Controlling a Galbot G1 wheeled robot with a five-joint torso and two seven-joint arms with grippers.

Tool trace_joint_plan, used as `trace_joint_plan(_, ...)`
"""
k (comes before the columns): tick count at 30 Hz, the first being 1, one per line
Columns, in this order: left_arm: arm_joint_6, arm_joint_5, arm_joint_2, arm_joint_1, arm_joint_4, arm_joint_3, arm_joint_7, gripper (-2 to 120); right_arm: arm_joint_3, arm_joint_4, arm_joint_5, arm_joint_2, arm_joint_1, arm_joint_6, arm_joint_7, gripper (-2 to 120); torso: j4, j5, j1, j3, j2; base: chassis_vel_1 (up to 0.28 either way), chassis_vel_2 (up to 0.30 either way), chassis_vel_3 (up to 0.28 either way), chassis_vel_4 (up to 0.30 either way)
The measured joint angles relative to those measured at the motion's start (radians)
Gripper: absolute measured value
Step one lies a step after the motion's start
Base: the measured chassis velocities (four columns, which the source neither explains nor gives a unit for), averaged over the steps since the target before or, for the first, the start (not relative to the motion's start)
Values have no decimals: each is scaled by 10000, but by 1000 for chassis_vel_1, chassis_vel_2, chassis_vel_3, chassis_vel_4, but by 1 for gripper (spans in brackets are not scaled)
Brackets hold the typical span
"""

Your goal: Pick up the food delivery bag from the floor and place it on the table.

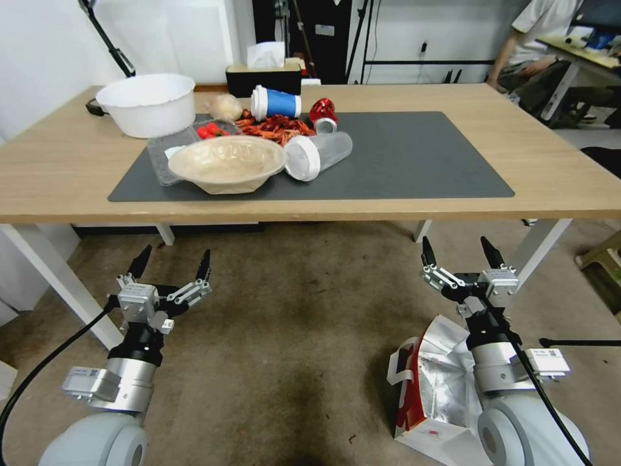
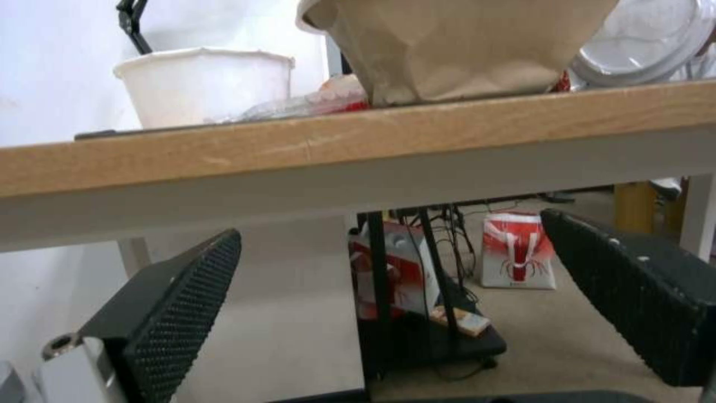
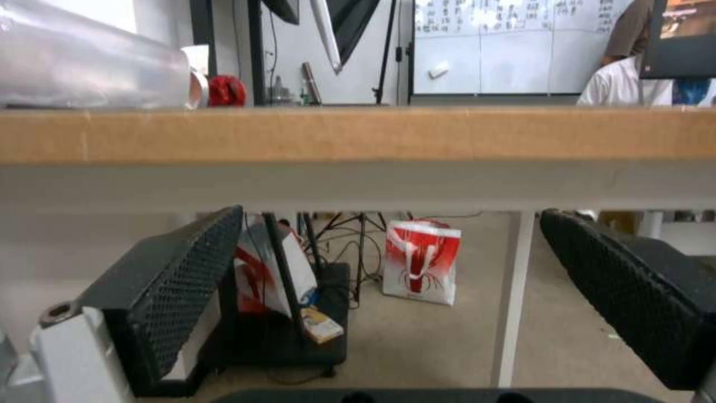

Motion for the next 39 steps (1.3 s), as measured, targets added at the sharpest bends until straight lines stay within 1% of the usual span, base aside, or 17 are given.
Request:
trace_joint_plan(4,20,0,0,-19,12,3,15,100,2,-35,0,8,8,13,6,100,0,0,-55,-93,-149,0,0,0,0)
trace_joint_plan(6,36,0,-17,-26,25,7,43,100,5,-50,1,1,29,13,7,100,0,0,-93,-190,-283,0,0,0,0)
trace_joint_plan(10,44,0,-35,-33,39,6,58,100,5,-87,0,-9,21,19,7,100,0,0,-121,-258,-380,0,0,0,0)
trace_joint_plan(12,52,0,-66,-44,64,6,70,100,5,-147,-11,-29,-8,65,7,100,0,-1,-162,-344,-504,0,0,0,0)
trace_joint_plan(20,94,22,-102,-54,64,32,106,100,8,-173,-52,-80,-86,140,2,100,0,0,-251,-513,-762,0,0,0,0)
trace_joint_plan(23,123,31,-96,-47,35,24,120,100,3,-166,-53,-88,-69,141,-1,100,0,1,-311,-630,-936,0,0,0,0)
trace_joint_plan(28,126,46,-110,-17,4,21,128,100,0,-122,-53,-79,-68,140,-1,100,0,0,-353,-739,-1090,0,0,0,0)
trace_joint_plan(34,110,102,-163,34,-55,31,148,100,70,-16,-17,-112,-130,140,0,100,0,0,-428,-929,-1354,0,0,0,0)
trace_joint_plan(36,109,105,-164,35,-57,32,148,100,72,-13,-14,-112,-133,140,0,100,0,0,-434,-943,-1374,0,0,0,0)
trace_joint_plan(39,80,118,-170,65,-105,33,153,100,81,47,4,-102,-156,139,7,100,0,0,-483,-1067,-1548,0,0,0,0)
